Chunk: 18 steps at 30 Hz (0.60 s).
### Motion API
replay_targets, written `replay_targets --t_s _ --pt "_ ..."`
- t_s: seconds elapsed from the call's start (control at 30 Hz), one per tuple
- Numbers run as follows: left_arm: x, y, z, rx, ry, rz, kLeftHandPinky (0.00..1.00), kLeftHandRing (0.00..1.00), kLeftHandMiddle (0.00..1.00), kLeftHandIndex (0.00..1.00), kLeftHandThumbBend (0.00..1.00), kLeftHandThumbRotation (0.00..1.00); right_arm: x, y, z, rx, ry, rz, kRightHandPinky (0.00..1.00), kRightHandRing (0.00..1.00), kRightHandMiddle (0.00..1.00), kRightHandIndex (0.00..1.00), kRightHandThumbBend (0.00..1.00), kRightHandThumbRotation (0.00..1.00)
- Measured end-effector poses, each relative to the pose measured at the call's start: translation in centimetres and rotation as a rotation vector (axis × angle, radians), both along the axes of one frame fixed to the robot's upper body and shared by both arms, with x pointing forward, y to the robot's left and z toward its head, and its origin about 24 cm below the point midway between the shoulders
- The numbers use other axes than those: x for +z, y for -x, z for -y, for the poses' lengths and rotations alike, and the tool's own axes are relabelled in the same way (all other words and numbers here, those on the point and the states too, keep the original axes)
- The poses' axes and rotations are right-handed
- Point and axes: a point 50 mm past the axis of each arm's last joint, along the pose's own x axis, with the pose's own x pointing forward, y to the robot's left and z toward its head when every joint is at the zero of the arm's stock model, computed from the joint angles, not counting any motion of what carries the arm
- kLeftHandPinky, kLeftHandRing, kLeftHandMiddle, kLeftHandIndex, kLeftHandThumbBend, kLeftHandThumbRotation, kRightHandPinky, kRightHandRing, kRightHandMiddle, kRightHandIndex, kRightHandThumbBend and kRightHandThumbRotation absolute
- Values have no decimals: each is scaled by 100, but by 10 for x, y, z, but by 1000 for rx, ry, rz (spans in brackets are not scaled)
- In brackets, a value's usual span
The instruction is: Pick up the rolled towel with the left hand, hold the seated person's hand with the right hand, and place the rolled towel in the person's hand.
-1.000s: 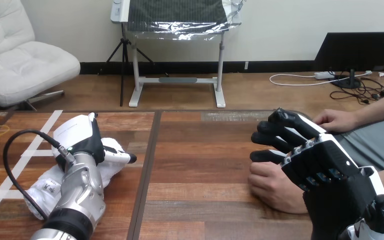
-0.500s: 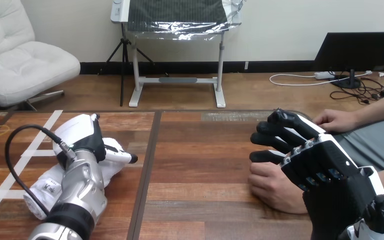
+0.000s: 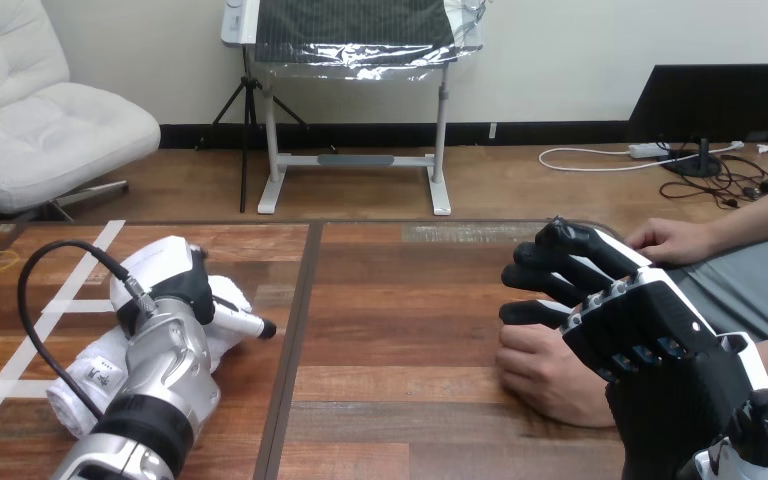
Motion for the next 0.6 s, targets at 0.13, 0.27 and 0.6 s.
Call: replay_targets --t_s 0.13,0.27,0.6 --pt "1 -1 1 3 -10 -28 78 80 80 78 92 32 0 0 0 1 0 0 68 77 79 80 88 100" --pt "2 -2 1 11 -10 -55 70 77 78 76 92 31 0 0 0 1 -2 0 68 77 79 80 88 100" --pt "6 -4 1 25 -11 -86 65 77 79 76 91 31 0 0 0 0 -2 -1 68 77 79 80 88 100"
